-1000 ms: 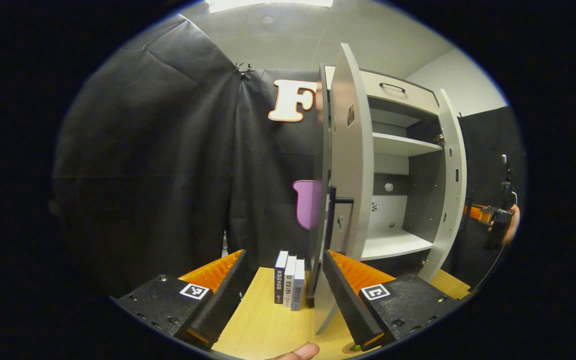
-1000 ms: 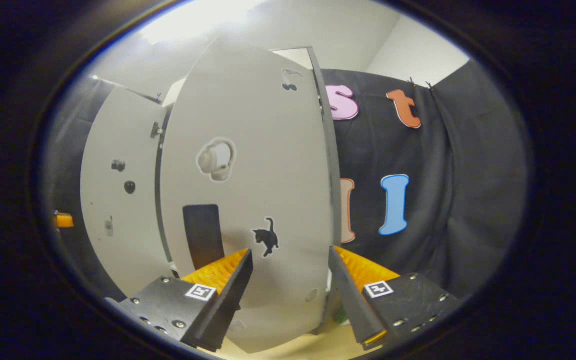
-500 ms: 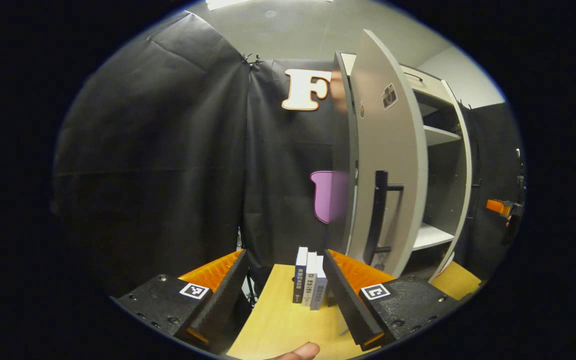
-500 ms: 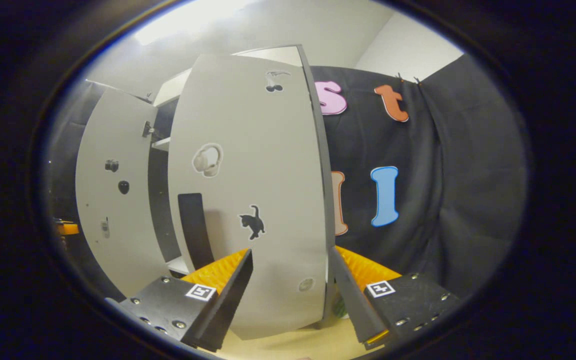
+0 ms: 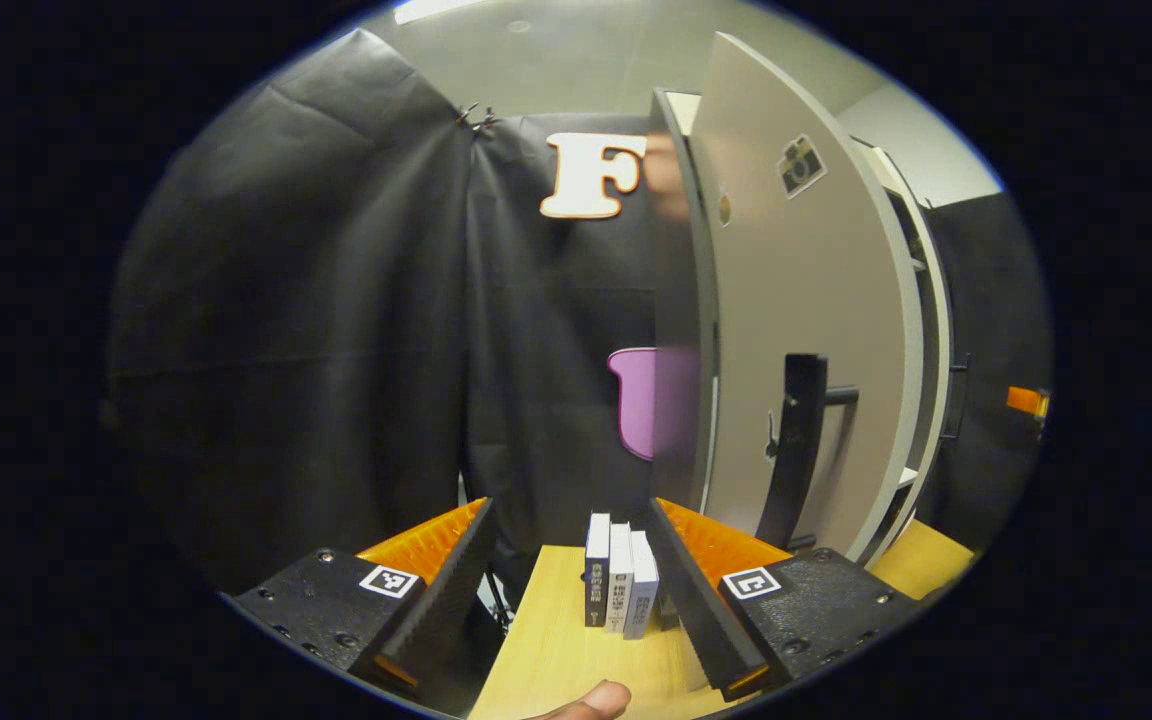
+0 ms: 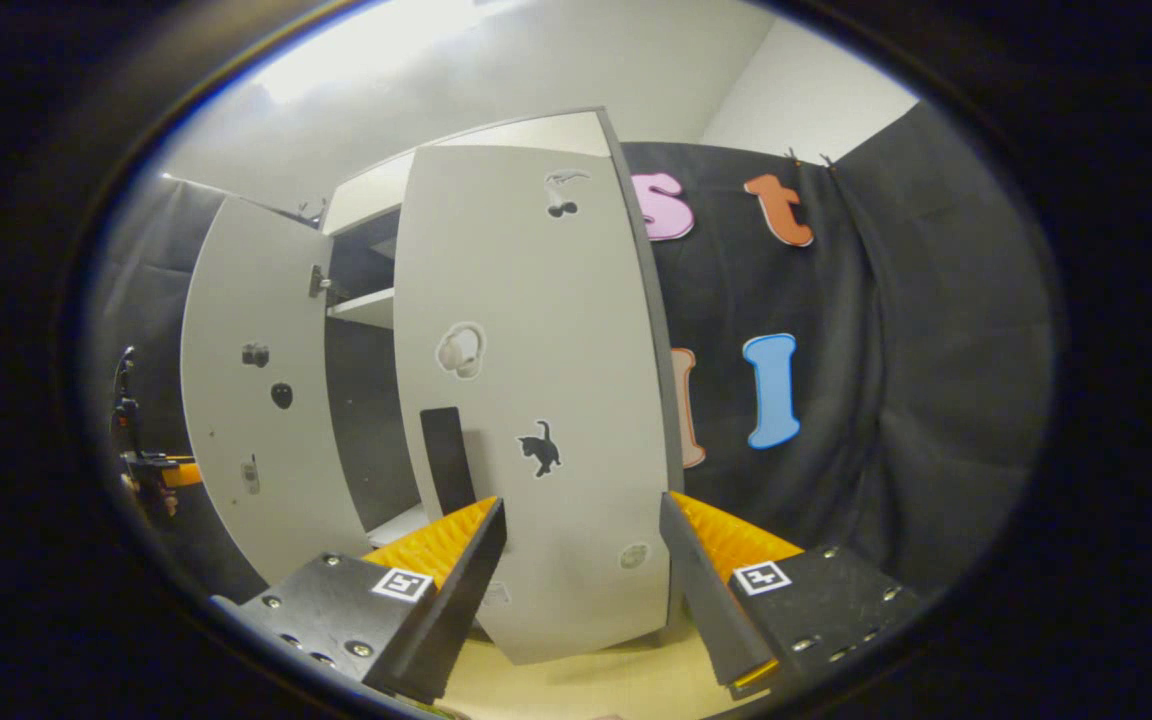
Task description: Grasp the bottle in the cabinet with the left hand and place it on the coaster, then close the right door with the right hand and the left door with the left hand.
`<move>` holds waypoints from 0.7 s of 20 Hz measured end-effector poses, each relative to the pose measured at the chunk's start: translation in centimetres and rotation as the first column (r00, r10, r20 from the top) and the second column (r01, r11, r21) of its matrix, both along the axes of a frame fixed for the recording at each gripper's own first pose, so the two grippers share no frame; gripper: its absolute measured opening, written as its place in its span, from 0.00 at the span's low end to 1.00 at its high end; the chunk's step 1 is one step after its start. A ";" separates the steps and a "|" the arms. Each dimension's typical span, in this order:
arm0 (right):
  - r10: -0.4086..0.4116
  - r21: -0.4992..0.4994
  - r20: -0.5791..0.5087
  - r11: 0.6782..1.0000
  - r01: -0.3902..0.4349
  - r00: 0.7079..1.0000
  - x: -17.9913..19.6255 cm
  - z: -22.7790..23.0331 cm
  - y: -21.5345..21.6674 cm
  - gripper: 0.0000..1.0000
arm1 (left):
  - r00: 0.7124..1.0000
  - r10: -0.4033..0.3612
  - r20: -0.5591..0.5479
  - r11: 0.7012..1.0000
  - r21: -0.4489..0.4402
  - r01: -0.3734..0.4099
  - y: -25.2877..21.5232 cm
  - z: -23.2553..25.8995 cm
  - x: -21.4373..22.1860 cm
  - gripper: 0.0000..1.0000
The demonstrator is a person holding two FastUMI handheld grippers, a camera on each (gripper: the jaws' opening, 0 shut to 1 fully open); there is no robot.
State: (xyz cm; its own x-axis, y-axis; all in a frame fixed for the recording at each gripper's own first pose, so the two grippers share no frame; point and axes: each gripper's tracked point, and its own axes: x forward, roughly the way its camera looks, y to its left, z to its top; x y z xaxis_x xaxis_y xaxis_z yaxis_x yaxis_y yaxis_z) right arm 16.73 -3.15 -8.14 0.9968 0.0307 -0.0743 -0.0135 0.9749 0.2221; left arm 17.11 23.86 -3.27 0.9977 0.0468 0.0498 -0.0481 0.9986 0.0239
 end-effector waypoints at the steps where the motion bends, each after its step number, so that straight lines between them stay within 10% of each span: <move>1: 0.013 0.012 0.014 1.000 -0.013 1.000 -0.9 0.8 0.6 0.94 | 0.999 -0.034 0.001 0.999 0.003 0.034 -1.2 0.5 0.5 0.94; 14: 0.037 -0.127 0.050 0.991 -0.031 0.998 -9.6 1.3 -0.2 0.94 | 0.994 -0.108 -0.005 0.994 0.025 0.108 -9.2 0.2 0.6 0.84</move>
State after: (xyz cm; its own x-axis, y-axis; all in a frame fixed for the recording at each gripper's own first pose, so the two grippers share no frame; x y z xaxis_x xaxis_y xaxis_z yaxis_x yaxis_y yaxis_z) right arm 7.11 -3.32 -6.88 0.9979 0.0584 -0.0277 -0.0555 0.9939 0.0957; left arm 17.66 14.67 -3.08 0.9970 -0.0627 0.0455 0.0605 0.9969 0.0496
